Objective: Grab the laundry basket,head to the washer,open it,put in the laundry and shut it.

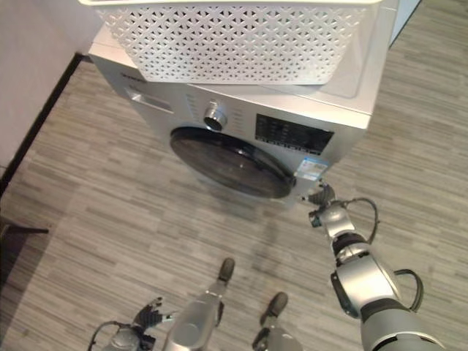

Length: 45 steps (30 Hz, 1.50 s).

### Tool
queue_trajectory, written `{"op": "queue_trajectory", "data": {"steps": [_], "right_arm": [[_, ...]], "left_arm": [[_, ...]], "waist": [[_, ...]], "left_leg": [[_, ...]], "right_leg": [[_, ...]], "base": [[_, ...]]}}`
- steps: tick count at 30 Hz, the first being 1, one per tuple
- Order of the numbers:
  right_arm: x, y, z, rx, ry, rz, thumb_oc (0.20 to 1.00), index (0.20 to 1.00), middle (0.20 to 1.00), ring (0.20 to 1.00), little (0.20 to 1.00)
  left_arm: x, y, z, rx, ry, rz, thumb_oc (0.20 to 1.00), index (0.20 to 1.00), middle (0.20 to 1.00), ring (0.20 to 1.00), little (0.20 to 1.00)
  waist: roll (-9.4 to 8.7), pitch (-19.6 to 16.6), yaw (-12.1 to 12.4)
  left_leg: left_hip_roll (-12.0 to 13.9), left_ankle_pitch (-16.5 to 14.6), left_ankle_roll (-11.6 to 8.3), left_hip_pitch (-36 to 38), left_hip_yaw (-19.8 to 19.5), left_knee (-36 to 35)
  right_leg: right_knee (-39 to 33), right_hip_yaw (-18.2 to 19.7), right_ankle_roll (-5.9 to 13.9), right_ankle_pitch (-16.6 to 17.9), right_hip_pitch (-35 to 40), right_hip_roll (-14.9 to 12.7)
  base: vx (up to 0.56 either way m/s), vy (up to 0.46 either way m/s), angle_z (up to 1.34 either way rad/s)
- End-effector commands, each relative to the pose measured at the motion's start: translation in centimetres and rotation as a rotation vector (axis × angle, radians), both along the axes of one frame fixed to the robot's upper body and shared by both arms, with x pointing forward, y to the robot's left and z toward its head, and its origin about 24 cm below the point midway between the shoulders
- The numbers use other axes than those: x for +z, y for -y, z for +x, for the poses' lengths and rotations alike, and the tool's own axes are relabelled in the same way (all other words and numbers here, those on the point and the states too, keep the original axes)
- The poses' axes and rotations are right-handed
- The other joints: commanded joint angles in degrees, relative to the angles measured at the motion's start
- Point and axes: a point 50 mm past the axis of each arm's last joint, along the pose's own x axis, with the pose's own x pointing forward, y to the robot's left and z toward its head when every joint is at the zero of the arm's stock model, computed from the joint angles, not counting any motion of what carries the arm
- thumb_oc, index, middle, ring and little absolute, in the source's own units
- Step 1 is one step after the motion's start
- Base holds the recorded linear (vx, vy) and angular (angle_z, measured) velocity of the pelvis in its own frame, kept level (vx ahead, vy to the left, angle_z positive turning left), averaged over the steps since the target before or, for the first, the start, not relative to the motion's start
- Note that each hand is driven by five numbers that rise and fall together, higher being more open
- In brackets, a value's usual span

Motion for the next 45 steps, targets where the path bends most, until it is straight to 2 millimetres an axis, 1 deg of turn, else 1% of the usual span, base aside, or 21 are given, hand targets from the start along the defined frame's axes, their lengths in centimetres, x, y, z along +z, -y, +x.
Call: {"op": "queue_trajectory", "data": {"steps": [1, 2, 3, 6, 11, 15, 18, 20, 25, 28, 32, 33, 34, 35, 36, 37, 38, 39, 40, 43, 45], "right_arm": [[1.2, -2.0, 1.1, 0.076, 0.057, 0.015, 1.000, 1.000, 1.000, 1.000, 1.000], [1.2, -2.0, 1.1, 0.076, 0.057, 0.015, 1.000, 1.000, 1.000, 1.000, 1.000], [0.9, -3.5, 1.2, 0.092, 0.054, 0.054, 1.000, 1.000, 1.000, 1.000, 1.000], [0.6, -5.6, 1.3, 0.119, 0.055, 0.107, 1.000, 1.000, 1.000, 1.000, 1.000], [2.3, -7.3, 2.4, 0.138, 0.096, 0.124, 1.000, 1.000, 1.000, 1.000, 1.000], [3.2, -10.2, 2.9, 0.165, 0.110, 0.188, 1.000, 1.000, 1.000, 1.000, 1.000], [3.7, -11.4, 3.2, 0.202, 0.119, 0.173, 1.000, 1.000, 1.000, 1.000, 1.000], [4.6, -10.9, 3.6, 0.205, 0.138, 0.131, 1.000, 1.000, 1.000, 1.000, 1.000], [7.2, -7.9, 4.5, 0.151, 0.183, 0.019, 1.000, 1.000, 1.000, 1.000, 1.000], [6.7, -7.6, 4.4, 0.179, 0.139, -0.007, 1.000, 1.000, 1.000, 1.000, 1.000], [5.3, -8.8, 3.9, 0.269, 0.065, 0.019, 1.000, 1.000, 1.000, 1.000, 1.000], [4.3, -11.6, 3.5, 0.400, 0.021, 0.030, 1.000, 1.000, 1.000, 1.000, 1.000], [4.4, -11.5, 3.5, 0.398, 0.023, 0.030, 1.000, 1.000, 1.000, 1.000, 1.000], [3.9, -12.7, 3.2, 0.431, 0.013, 0.053, 1.000, 1.000, 1.000, 1.000, 1.000], [3.1, -13.9, 2.7, 0.466, -0.005, 0.078, 1.000, 1.000, 1.000, 1.000, 1.000], [2.9, -14.6, 2.5, 0.486, -0.010, 0.092, 1.000, 1.000, 1.000, 1.000, 1.000], [2.1, -15.8, 1.9, 0.529, -0.034, 0.112, 1.000, 1.000, 1.000, 1.000, 1.000], [1.6, -16.6, 1.5, 0.558, -0.051, 0.127, 1.000, 1.000, 1.000, 1.000, 1.000], [1.6, -16.7, 1.5, 0.558, -0.052, 0.127, 1.000, 1.000, 1.000, 1.000, 1.000], [0.0, -20.6, -0.4, 0.644, -0.097, 0.256, 1.000, 1.000, 1.000, 1.000, 1.000], [0.0, -21.3, -0.7, 0.644, -0.095, 0.299, 1.000, 1.000, 1.000, 1.000, 1.000]], "left_arm": [[-0.4, 0.6, -0.3, -0.029, -0.022, 0.001, 1.000, 1.000, 1.000, 1.000, 1.000], [-0.4, 0.6, -0.3, -0.029, -0.022, 0.001, 1.000, 1.000, 1.000, 1.000, 1.000], [-0.3, 0.7, -0.1, -0.014, -0.014, -0.001, 1.000, 1.000, 1.000, 1.000, 1.000], [-0.2, 0.9, 0.2, 0.002, -0.008, -0.010, 1.000, 1.000, 1.000, 1.000, 1.000], [0.4, 1.2, 1.5, -0.016, 0.043, -0.022, 1.000, 1.000, 1.000, 1.000, 1.000], [0.2, 0.7, 1.2, 0.006, 0.020, 0.002, 1.000, 1.000, 1.000, 1.000, 1.000], [0.1, 0.3, 0.9, 0.012, 0.009, 0.017, 1.000, 1.000, 1.000, 1.000, 1.000], [0.3, 0.0, 1.1, 0.018, 0.023, 0.019, 1.000, 1.000, 1.000, 1.000, 1.000], [1.0, -0.9, 1.8, 0.041, 0.065, 0.025, 1.000, 1.000, 1.000, 1.000, 1.000], [1.1, -1.4, 1.8, 0.055, 0.060, 0.037, 1.000, 1.000, 1.000, 1.000, 1.000], [1.2, -1.9, 2.0, 0.034, 0.056, 0.055, 1.000, 1.000, 1.000, 1.000, 1.000], [1.4, -2.5, 1.9, 0.036, 0.055, 0.064, 1.000, 1.000, 1.000, 1.000, 1.000], [1.4, -2.5, 1.9, 0.035, 0.057, 0.064, 1.000, 1.000, 1.000, 1.000, 1.000], [1.4, -2.6, 1.9, 0.049, 0.055, 0.060, 1.000, 1.000, 1.000, 1.000, 1.000], [1.3, -2.6, 1.7, 0.062, 0.053, 0.055, 1.000, 1.000, 1.000, 1.000, 1.000], [1.4, -2.6, 1.8, 0.064, 0.055, 0.054, 1.000, 1.000, 1.000, 1.000, 1.000], [1.4, -2.6, 1.8, 0.070, 0.056, 0.051, 1.000, 1.000, 1.000, 1.000, 1.000], [1.4, -2.6, 2.0, 0.073, 0.062, 0.049, 1.000, 1.000, 1.000, 1.000, 1.000], [1.4, -2.6, 1.9, 0.073, 0.062, 0.049, 1.000, 1.000, 1.000, 1.000, 1.000], [1.9, -2.3, 2.7, 0.105, 0.108, 0.026, 1.000, 1.000, 1.000, 1.000, 1.000], [2.0, -2.3, 2.9, 0.106, 0.121, 0.025, 1.000, 1.000, 1.000, 1.000, 1.000]], "waist": [[1.25, -3.0, 1.4], [1.24, -3.0, 1.4], [0.68, -2.8, 1.3], [-0.26, -2.6, 1.4], [-0.96, -1.7, 2.2], [-1.95, -1.5, 2.8], [-2.76, -1.6, 3.4], [-3.07, -1.2, 4.1], [-3.17, 0.0, 5.1], [-3.23, 0.6, 5.8], [-3.52, 1.3, 6.8], [-4.10, 1.8, 7.2], [-4.12, 1.9, 7.1], [-4.34, 2.0, 7.2], [-4.51, 1.9, 7.4], [-4.65, 2.0, 7.3], [-4.80, 1.9, 7.6], [-4.90, 1.9, 7.7], [-4.90, 1.9, 7.7], [-5.31, 2.5, 9.1], [-5.23, 2.6, 9.4]], "left_leg": [[6.6, 0.5, -3.79, 0.4, -1.8, -2.9], [6.6, 0.5, -3.79, 0.4, -1.8, -2.9], [6.7, 0.4, -3.76, 0.6, -1.8, -2.9], [7.0, 0.3, -3.69, 1.1, -1.7, -2.9], [7.0, 0.4, -3.73, 1.0, -2.1, -2.9], [7.3, 0.4, -3.85, 0.9, -2.0, -2.9], [7.6, 0.3, -3.82, 0.9, -2.3, -2.9], [7.7, 0.5, -3.85, 0.6, -2.8, -2.9], [7.5, 1.1, -4.20, -0.8, -4.7, -2.9], [7.4, 1.3, -4.17, -1.6, -5.3, -2.9], [7.6, 1.6, -4.18, -2.0, -5.6, -2.9], [8.5, 0.5, -4.67, -1.5, -5.3, -2.8], [8.0, 1.8, -4.37, -2.2, -5.4, -2.9], [8.1, 1.9, -4.40, -2.1, -5.2, -2.9], [8.8, 0.6, -4.74, -1.4, -4.9, -2.9], [8.3, 1.9, -4.48, -2.1, -5.0, -2.9], [9.0, 0.6, -4.85, -1.3, -4.7, -2.9], [9.1, 0.6, -4.90, -1.3, -4.6, -2.9], [9.1, 0.6, -4.90, -1.3, -4.6, -2.9], [9.6, 0.5, -5.17, -1.2, -4.3, -2.9], [9.7, 0.5, -5.23, -1.2, -4.3, -2.9]], "right_leg": [[0.7, 3.6, 5.71, -0.2, -1.9, -7.0], [0.7, 3.6, 5.71, -0.2, -1.9, -7.0], [0.8, 3.7, 5.64, -0.2, -1.7, -6.8], [0.7, 3.9, 5.52, -0.3, -1.4, -6.5], [0.6, 4.1, 5.40, -0.3, -1.5, -6.1], [0.3, 4.2, 5.32, -0.2, -1.4, -5.6], [0.3, 4.1, 5.20, -0.3, -1.2, -5.3], [0.3, 3.7, 5.18, -0.4, -1.3, -5.0], [0.3, 2.6, 4.97, -0.7, -1.4, -4.5], [0.5, 2.4, 4.89, -0.6, -2.1, -4.2], [0.5, 2.4, 4.75, -0.6, -2.5, -3.9], [0.2, 3.2, 4.77, -1.5, -2.0, -3.0], [0.3, 2.9, 4.62, -0.6, -2.7, -3.4], [0.3, 3.2, 4.56, -0.6, -2.8, -3.3], [0.1, 3.7, 4.61, -1.5, -2.1, -2.7], [0.3, 3.4, 4.42, -0.6, -2.8, -3.1], [0.2, 3.8, 4.50, -1.6, -2.1, -2.5], [0.2, 3.8, 4.46, -1.6, -2.1, -2.5], [0.2, 3.8, 4.46, -1.7, -2.1, -2.5], [0.0, 3.5, 4.58, -1.3, -2.2, -2.2], [0.0, 3.5, 4.56, -1.3, -2.2, -2.1]], "base": [[0.00, 0.000, 0.00], [0.00, 0.000, 0.00], [0.00, 0.000, 0.00], [0.01, -0.002, -0.01], [0.00, -0.001, 0.01], [0.00, 0.001, 0.01], [0.00, -0.004, 0.01], [-0.01, -0.036, 0.04], [-0.02, -0.037, 0.12], [-0.02, -0.029, 0.26], [0.01, -0.041, 0.00], [-0.01, -0.036, -0.04], [-0.02, -0.039, -0.08], [0.00, -0.006, -0.07], [0.00, -0.007, -0.05], [0.06, -0.051, -0.08], [-0.01, -0.015, -0.10], [0.06, -0.052, -0.18], [-0.01, -0.024, -0.21], [-0.02, -0.039, -0.16], [-0.02, -0.017, -0.10]]}}
